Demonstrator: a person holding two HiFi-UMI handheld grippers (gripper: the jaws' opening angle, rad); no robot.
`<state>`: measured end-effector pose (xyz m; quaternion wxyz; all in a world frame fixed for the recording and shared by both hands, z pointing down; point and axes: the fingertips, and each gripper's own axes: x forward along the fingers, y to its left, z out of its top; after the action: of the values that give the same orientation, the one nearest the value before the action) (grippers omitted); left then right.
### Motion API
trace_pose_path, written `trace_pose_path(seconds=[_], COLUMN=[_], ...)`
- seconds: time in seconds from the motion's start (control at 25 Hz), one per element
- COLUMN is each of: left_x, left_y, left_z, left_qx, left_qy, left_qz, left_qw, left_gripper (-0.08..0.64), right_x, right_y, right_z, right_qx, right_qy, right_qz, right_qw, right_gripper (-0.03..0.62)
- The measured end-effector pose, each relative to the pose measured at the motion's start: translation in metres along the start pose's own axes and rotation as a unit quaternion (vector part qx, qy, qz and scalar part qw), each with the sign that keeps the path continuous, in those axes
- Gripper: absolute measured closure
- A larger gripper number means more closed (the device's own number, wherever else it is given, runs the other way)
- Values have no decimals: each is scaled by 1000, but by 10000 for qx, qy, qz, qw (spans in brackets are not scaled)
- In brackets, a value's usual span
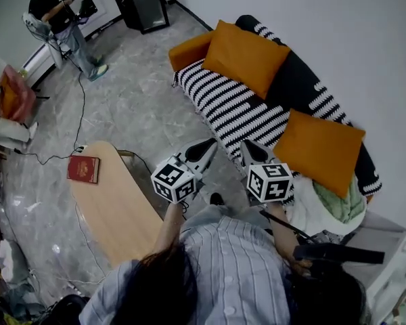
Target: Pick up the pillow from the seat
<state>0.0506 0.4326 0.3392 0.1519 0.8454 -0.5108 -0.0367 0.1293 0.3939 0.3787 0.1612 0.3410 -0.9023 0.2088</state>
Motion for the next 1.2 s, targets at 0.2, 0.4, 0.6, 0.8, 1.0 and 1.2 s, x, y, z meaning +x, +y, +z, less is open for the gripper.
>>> trace_pose_path(seconds=[0.2, 0.4, 0.6, 0.8, 1.0, 1.2], left_x=[17, 36, 36, 52, 90, 136], left_y=[12, 15, 31, 63, 107, 148], left_z=[-5, -10, -6, -5, 10, 30], left_qx=[-92, -122, -180, -277, -276, -279], left_qy=[73, 142, 147, 197, 186, 173], left_qz=[-176, -295, -227, -53, 32, 62], left_qw=[9998, 9994, 9995, 9994, 9994, 9994], left_gripper=[551, 551, 551, 551, 551, 551], right_x=[13, 27, 49, 79, 126, 169], right_y=[-14, -28, -19, -32, -65, -99], right_z=[-3, -2, 4, 13, 41, 76], right_qx=[42, 102, 13, 22, 39, 42], right_qy=[97, 189, 308, 350, 365, 378], right_qz=[-172, -224, -106, -22, -39, -52], right_qw=[9998, 9995, 9995, 9994, 9993, 9993], right_gripper=[558, 558, 558, 558, 558, 558])
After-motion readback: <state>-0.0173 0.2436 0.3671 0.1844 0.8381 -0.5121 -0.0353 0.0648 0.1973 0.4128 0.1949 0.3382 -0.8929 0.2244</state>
